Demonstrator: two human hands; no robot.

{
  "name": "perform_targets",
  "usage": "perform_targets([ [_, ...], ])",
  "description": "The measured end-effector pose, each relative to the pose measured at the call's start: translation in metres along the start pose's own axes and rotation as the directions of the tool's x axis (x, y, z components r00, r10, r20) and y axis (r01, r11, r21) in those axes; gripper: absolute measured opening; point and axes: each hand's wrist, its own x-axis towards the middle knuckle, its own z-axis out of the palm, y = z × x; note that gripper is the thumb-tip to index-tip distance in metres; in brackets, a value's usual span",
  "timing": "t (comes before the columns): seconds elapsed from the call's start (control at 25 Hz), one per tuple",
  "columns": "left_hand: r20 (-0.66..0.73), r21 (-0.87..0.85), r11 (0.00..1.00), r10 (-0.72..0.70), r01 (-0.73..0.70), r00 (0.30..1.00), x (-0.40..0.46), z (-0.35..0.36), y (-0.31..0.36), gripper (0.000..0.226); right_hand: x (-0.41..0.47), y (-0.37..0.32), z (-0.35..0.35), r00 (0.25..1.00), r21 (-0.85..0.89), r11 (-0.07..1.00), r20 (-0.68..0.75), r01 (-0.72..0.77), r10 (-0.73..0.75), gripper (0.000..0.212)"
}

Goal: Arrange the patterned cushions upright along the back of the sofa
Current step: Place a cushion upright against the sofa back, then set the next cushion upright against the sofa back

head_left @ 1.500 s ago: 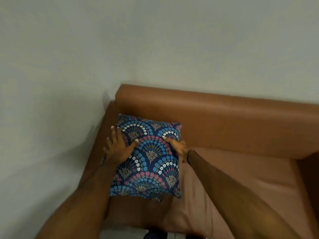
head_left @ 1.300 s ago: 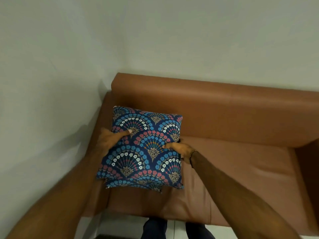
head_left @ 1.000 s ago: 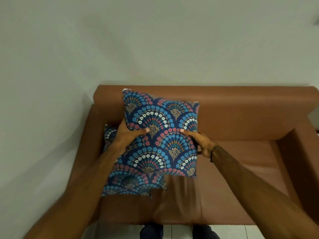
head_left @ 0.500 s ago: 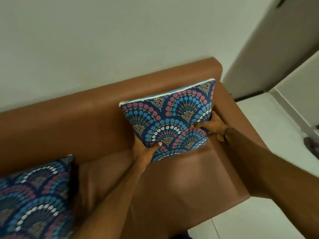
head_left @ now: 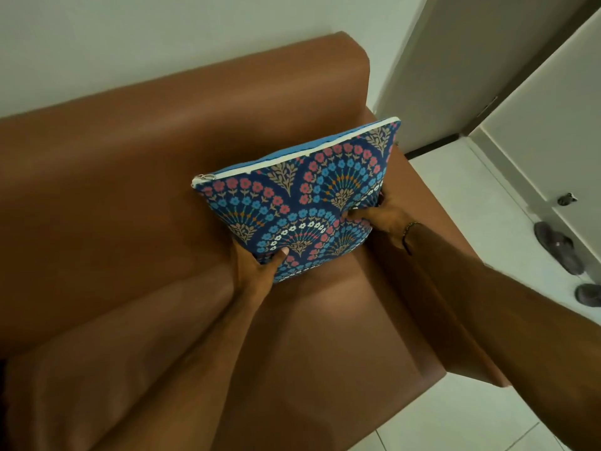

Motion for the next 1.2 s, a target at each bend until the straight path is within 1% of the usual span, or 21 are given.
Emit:
perform_targets([
  [0.04, 0.027, 0.001, 1.0, -0.008, 0.008, 1.0, -0.001, -0.001, -0.003, 0.116, -0.002, 0.008, 0.003, 0.999, 0.015, 1.0, -0.035, 0.015, -0.014, 0.09],
  [0.12, 0.089, 0.044, 0.999, 0.019, -0.023, 0.996, -0.009, -0.016, -0.013, 0.116, -0.019, 0.026, 0.017, 0.983, -0.005, 1.0, -0.185, -0.015, 0.014, 0.097],
  [0.16, 0.122, 0.087, 0.995, 0.031, -0.042, 0.992, -0.016, -0.03, -0.018, 0.114, -0.035, 0.036, 0.027, 0.962, -0.053, 0.996, -0.268, -0.07, 0.053, 0.101],
  [0.2, 0.144, 0.156, 0.987, 0.017, -0.039, 0.989, -0.027, -0.048, -0.022, 0.112, -0.055, 0.047, 0.041, 0.946, -0.098, 0.987, -0.311, -0.129, 0.092, 0.105],
  [0.24, 0.149, 0.256, 0.966, -0.01, -0.029, 0.989, -0.037, -0.071, -0.029, 0.109, -0.075, 0.057, 0.06, 0.942, -0.14, 0.97, -0.3, -0.199, 0.15, 0.111],
  [0.28, 0.134, 0.386, 0.922, -0.027, -0.027, 0.991, -0.047, -0.101, -0.035, 0.104, -0.096, 0.065, 0.086, 0.952, -0.177, 0.956, -0.242, -0.233, 0.187, 0.12],
  [0.36, 0.091, 0.621, 0.782, -0.002, -0.055, 0.996, -0.067, -0.168, -0.052, 0.098, -0.132, 0.075, 0.149, 0.965, -0.223, 0.939, -0.083, -0.261, 0.248, 0.139],
  [0.44, 0.06, 0.744, 0.666, 0.02, -0.059, 0.998, -0.083, -0.247, -0.064, 0.092, -0.158, 0.078, 0.222, 0.962, -0.279, 0.925, 0.015, -0.257, 0.272, 0.15],
  [0.56, -0.001, 0.858, 0.513, 0.063, -0.032, 0.998, -0.104, -0.379, -0.074, 0.085, -0.206, 0.059, 0.35, 0.951, -0.338, 0.919, 0.155, -0.202, 0.266, 0.144],
  [0.64, -0.051, 0.876, 0.482, 0.035, 0.028, 0.998, -0.119, -0.46, -0.077, 0.083, -0.239, 0.037, 0.433, 0.938, -0.32, 0.936, 0.256, -0.147, 0.235, 0.133],
  [0.72, -0.134, 0.877, 0.468, 0.019, 0.11, 0.991, -0.138, -0.539, -0.085, 0.082, -0.268, 0.019, 0.517, 0.902, -0.314, 0.942, 0.365, -0.113, 0.23, 0.108],
  [0.8, -0.261, 0.844, 0.48, -0.023, 0.24, 0.965, -0.157, -0.602, -0.099, 0.081, -0.297, 0.006, 0.588, 0.827, -0.285, 0.952, 0.503, -0.116, 0.251, 0.093],
  [0.88, -0.395, 0.77, 0.503, -0.109, 0.393, 0.912, -0.173, -0.653, -0.116, 0.092, -0.326, -0.003, 0.642, 0.749, -0.19, 0.968, 0.614, -0.166, 0.249, 0.089],
  [0.92, -0.463, 0.717, 0.514, -0.153, 0.47, 0.873, -0.18, -0.672, -0.123, 0.1, -0.336, -0.004, 0.66, 0.743, -0.142, 0.975, 0.632, -0.17, 0.221, 0.085],
  [0.96, -0.541, 0.609, 0.561, -0.224, 0.561, 0.811, -0.184, -0.687, -0.128, 0.111, -0.342, -0.004, 0.671, 0.75, -0.113, 0.979, 0.63, -0.167, 0.201, 0.083],
  [1.0, -0.591, 0.422, 0.654, -0.327, 0.628, 0.737, -0.186, -0.699, -0.128, 0.124, -0.346, -0.004, 0.676, 0.753, -0.104, 0.979, 0.627, -0.174, 0.2, 0.082],
  [1.04, -0.603, 0.161, 0.748, -0.442, 0.644, 0.664, -0.186, -0.708, -0.13, 0.135, -0.349, -0.005, 0.676, 0.748, -0.106, 0.976, 0.629, -0.188, 0.213, 0.083],
  [1.08, -0.583, -0.043, 0.786, -0.52, 0.616, 0.624, -0.187, -0.711, -0.126, 0.14, -0.349, -0.007, 0.672, 0.74, -0.117, 0.973, 0.634, -0.198, 0.227, 0.084],
  [1.12, -0.561, -0.174, 0.794, -0.566, 0.582, 0.604, -0.186, -0.715, -0.126, 0.14, -0.349, -0.01, 0.665, 0.725, -0.126, 0.971, 0.648, -0.202, 0.234, 0.083],
  [1.16, -0.54, -0.234, 0.794, -0.586, 0.561, 0.604, -0.186, -0.713, -0.121, 0.136, -0.347, -0.014, 0.654, 0.705, -0.132, 0.972, 0.67, -0.197, 0.234, 0.078],
  [1.2, -0.528, -0.281, 0.788, -0.603, 0.547, 0.598, -0.185, -0.708, -0.114, 0.125, -0.343, -0.019, 0.64, 0.694, -0.13, 0.975, 0.686, -0.181, 0.22, 0.071],
])
